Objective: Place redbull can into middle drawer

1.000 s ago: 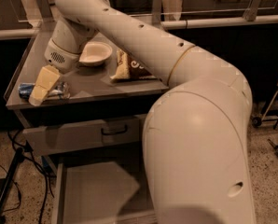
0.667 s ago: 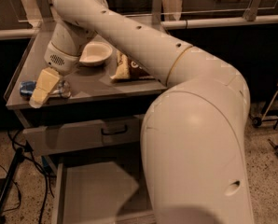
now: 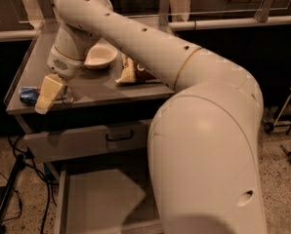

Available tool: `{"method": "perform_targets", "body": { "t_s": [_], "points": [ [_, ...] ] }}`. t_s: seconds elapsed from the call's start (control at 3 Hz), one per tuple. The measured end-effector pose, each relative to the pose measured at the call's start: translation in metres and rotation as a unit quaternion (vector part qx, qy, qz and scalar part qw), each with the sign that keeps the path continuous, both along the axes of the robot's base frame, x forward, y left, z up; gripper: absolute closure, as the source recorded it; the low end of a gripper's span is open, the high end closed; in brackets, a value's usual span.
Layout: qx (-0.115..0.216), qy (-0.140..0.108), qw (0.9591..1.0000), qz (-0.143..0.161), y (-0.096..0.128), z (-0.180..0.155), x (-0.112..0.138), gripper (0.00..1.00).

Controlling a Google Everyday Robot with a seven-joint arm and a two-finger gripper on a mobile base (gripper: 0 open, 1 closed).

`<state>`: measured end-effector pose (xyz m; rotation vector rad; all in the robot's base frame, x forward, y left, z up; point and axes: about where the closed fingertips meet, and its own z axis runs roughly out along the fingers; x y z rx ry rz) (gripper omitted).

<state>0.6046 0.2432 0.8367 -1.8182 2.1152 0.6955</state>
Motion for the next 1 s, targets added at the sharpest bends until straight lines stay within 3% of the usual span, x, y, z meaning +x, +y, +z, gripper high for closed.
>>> {"method": "perform_targets", "body": {
  "t_s": [1.0],
  "points": [
    [0.000, 0.000, 1.0000, 0.000, 0.0001, -0.0001, 0.0000, 0.89]
  ]
}}
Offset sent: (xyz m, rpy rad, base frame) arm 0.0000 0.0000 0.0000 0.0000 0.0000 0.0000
